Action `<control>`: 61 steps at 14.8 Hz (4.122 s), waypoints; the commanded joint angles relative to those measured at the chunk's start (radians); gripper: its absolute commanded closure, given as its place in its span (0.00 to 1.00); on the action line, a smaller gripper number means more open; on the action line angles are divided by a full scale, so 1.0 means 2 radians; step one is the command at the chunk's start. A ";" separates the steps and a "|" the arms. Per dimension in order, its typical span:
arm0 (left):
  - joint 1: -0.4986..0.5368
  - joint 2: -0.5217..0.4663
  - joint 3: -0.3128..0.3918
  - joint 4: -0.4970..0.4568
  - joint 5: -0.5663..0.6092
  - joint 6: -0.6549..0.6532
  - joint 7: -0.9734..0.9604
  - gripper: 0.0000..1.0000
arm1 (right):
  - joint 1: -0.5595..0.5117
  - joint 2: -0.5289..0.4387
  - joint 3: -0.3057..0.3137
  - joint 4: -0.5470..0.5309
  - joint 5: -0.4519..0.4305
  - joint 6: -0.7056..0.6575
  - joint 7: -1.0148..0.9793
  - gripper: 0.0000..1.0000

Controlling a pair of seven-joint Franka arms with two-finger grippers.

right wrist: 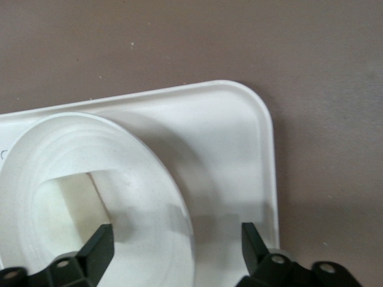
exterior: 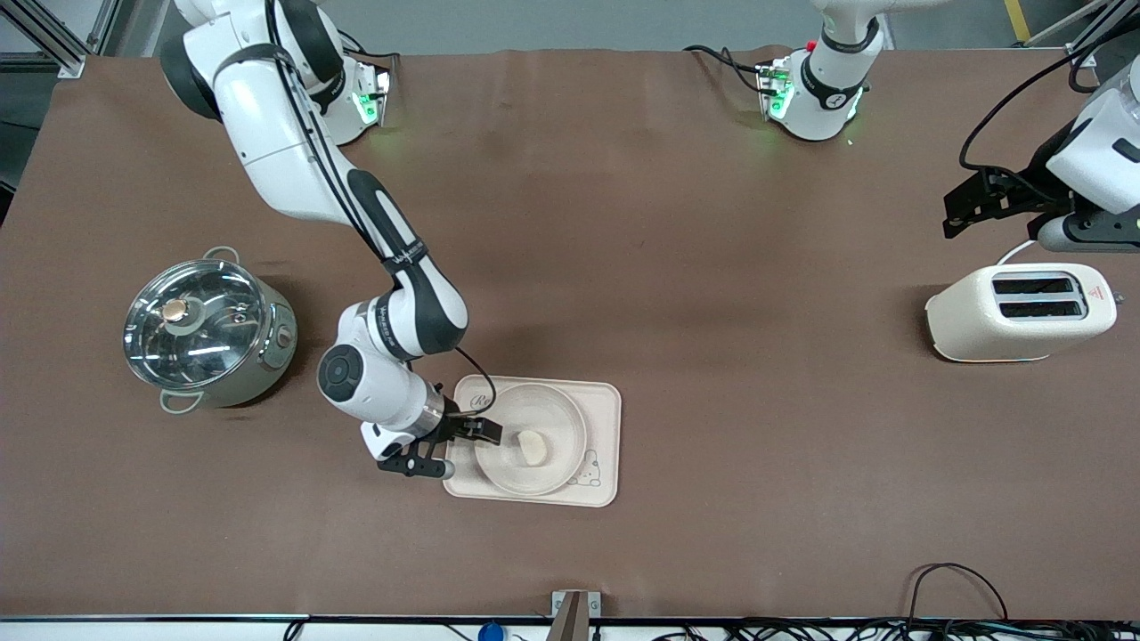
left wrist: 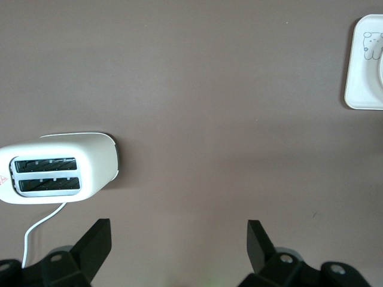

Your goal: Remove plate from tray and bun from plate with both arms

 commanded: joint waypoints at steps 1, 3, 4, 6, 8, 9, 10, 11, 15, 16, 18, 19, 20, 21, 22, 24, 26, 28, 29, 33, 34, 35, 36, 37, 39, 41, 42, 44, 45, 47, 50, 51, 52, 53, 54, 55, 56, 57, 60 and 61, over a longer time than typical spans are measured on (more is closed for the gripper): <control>0.000 0.004 -0.002 0.010 0.006 -0.001 -0.002 0.00 | -0.001 0.020 -0.004 0.029 0.006 -0.009 0.004 0.55; 0.000 0.002 -0.002 0.010 0.005 -0.001 0.000 0.00 | -0.001 0.026 -0.004 0.029 0.005 -0.008 -0.010 0.92; 0.000 0.002 -0.002 0.010 0.005 -0.001 0.001 0.00 | -0.001 0.028 -0.004 0.029 0.005 0.000 -0.012 1.00; 0.000 0.002 -0.002 0.010 0.006 -0.001 0.001 0.00 | -0.001 0.030 -0.004 0.029 0.006 0.020 -0.012 1.00; 0.000 0.002 -0.002 0.010 0.005 -0.001 0.004 0.00 | -0.007 0.020 -0.001 0.029 0.009 -0.002 -0.012 1.00; 0.000 0.002 -0.002 0.010 0.006 -0.001 0.003 0.00 | -0.008 0.010 -0.001 0.029 0.011 -0.024 -0.012 1.00; 0.000 0.002 -0.002 0.010 0.006 -0.001 0.001 0.00 | -0.008 0.001 0.000 0.029 0.017 -0.033 -0.012 1.00; 0.000 0.002 -0.002 0.010 0.006 -0.001 0.003 0.00 | -0.011 -0.011 0.009 0.023 0.023 -0.039 -0.016 1.00; 0.000 0.002 -0.002 0.010 0.005 -0.001 0.002 0.00 | -0.044 -0.088 0.065 -0.076 0.027 -0.035 -0.069 1.00; 0.000 0.001 -0.002 0.010 0.005 -0.001 0.003 0.00 | -0.051 -0.119 0.079 -0.140 0.028 0.007 -0.100 1.00; 0.000 0.000 -0.002 0.010 0.005 -0.002 0.005 0.00 | -0.086 -0.164 0.125 -0.240 0.040 0.064 -0.140 1.00; 0.000 0.002 -0.001 0.010 0.005 -0.001 0.003 0.00 | -0.112 -0.184 0.159 -0.285 0.044 0.078 -0.150 1.00; 0.000 0.002 -0.002 0.010 0.005 -0.002 0.004 0.00 | -0.139 -0.203 0.197 -0.332 0.044 0.104 -0.151 1.00; 0.001 0.001 -0.002 0.010 0.005 -0.002 0.005 0.00 | -0.174 -0.213 0.243 -0.384 0.044 0.147 -0.157 1.00; 0.001 0.001 -0.001 0.010 0.005 -0.002 0.005 0.00 | -0.210 -0.214 0.290 -0.427 0.044 0.190 -0.172 1.00; 0.001 0.002 -0.001 0.010 0.006 -0.001 0.004 0.00 | -0.256 -0.210 0.348 -0.472 0.044 0.243 -0.187 1.00; 0.001 0.002 -0.001 0.010 0.005 -0.001 0.005 0.00 | -0.256 -0.201 0.350 -0.480 0.045 0.255 -0.188 1.00; 0.001 0.004 -0.001 0.010 0.006 -0.001 0.004 0.00 | -0.257 -0.186 0.349 -0.479 0.045 0.256 -0.188 0.65; 0.002 0.004 -0.001 0.010 0.006 -0.001 0.004 0.00 | -0.259 -0.178 0.349 -0.478 0.046 0.257 -0.188 0.03; 0.001 0.005 -0.001 0.010 0.006 -0.001 0.000 0.00 | -0.269 -0.184 0.351 -0.476 0.046 0.248 -0.183 0.00; 0.000 0.006 -0.002 0.010 0.006 -0.001 -0.001 0.00 | -0.283 -0.205 0.355 -0.475 0.046 0.220 -0.177 0.00; -0.003 0.006 -0.002 0.010 0.005 0.000 -0.003 0.00 | -0.291 -0.241 0.355 -0.473 0.046 0.169 -0.164 0.00; -0.007 0.008 -0.004 0.010 0.002 0.012 -0.005 0.00 | -0.302 -0.287 0.352 -0.466 0.045 0.099 -0.143 0.00; -0.009 0.022 -0.007 0.009 0.002 0.023 -0.006 0.00 | -0.321 -0.326 0.349 -0.449 0.044 0.016 -0.135 0.00; -0.026 0.050 -0.013 0.008 0.001 0.049 -0.007 0.00 | -0.367 -0.379 0.348 -0.410 0.036 -0.107 -0.137 0.00; -0.047 0.075 -0.014 0.006 -0.001 0.076 -0.020 0.00 | -0.408 -0.420 0.348 -0.380 0.007 -0.167 -0.141 0.00; -0.062 0.095 -0.014 0.006 -0.013 0.091 -0.041 0.00 | -0.439 -0.432 0.348 -0.361 -0.022 -0.188 -0.152 0.00; -0.093 0.134 -0.014 0.006 -0.030 0.127 -0.095 0.00 | -0.475 -0.449 0.348 -0.332 -0.076 -0.205 -0.172 0.00; -0.114 0.148 -0.014 0.006 -0.030 0.145 -0.128 0.00 | -0.494 -0.454 0.348 -0.320 -0.088 -0.211 -0.177 0.00; -0.154 0.186 -0.014 0.006 -0.028 0.199 -0.203 0.00 | -0.511 -0.456 0.347 -0.278 -0.129 -0.223 -0.172 0.00; -0.203 0.236 -0.014 0.007 -0.023 0.256 -0.289 0.00 | -0.556 -0.454 0.348 -0.211 -0.181 -0.272 -0.151 0.00; -0.221 0.254 -0.013 0.006 -0.022 0.278 -0.315 0.00 | -0.570 -0.454 0.348 -0.182 -0.181 -0.300 -0.151 0.00; -0.236 0.270 -0.013 0.006 -0.021 0.300 -0.343 0.00 | -0.583 -0.454 0.348 -0.160 -0.181 -0.326 -0.157 0.00; -0.250 0.283 -0.013 0.006 -0.021 0.318 -0.372 0.00 | -0.595 -0.453 0.349 -0.147 -0.180 -0.347 -0.160 0.00; -0.266 0.294 -0.012 0.006 -0.021 0.333 -0.399 0.00 | -0.601 -0.457 0.351 -0.145 -0.180 -0.367 -0.173 0.00; -0.283 0.308 -0.011 0.006 -0.021 0.346 -0.427 0.00 | -0.601 -0.464 0.351 -0.144 -0.180 -0.374 -0.176 0.00; -0.297 0.319 -0.010 0.005 -0.014 0.357 -0.455 0.00 | -0.602 -0.479 0.349 -0.143 -0.180 -0.375 -0.177 0.00; -0.309 0.329 -0.010 0.005 0.002 0.364 -0.489 0.00 | -0.602 -0.484 0.349 -0.143 -0.180 -0.375 -0.177 0.00; -0.349 0.360 -0.011 0.005 0.051 0.388 -0.600 0.00 | -0.597 -0.484 0.354 -0.139 -0.180 -0.380 -0.175 0.00; -0.355 0.366 -0.011 0.005 0.061 0.390 -0.621 0.01 | -0.598 -0.484 0.354 -0.136 -0.180 -0.384 -0.178 0.00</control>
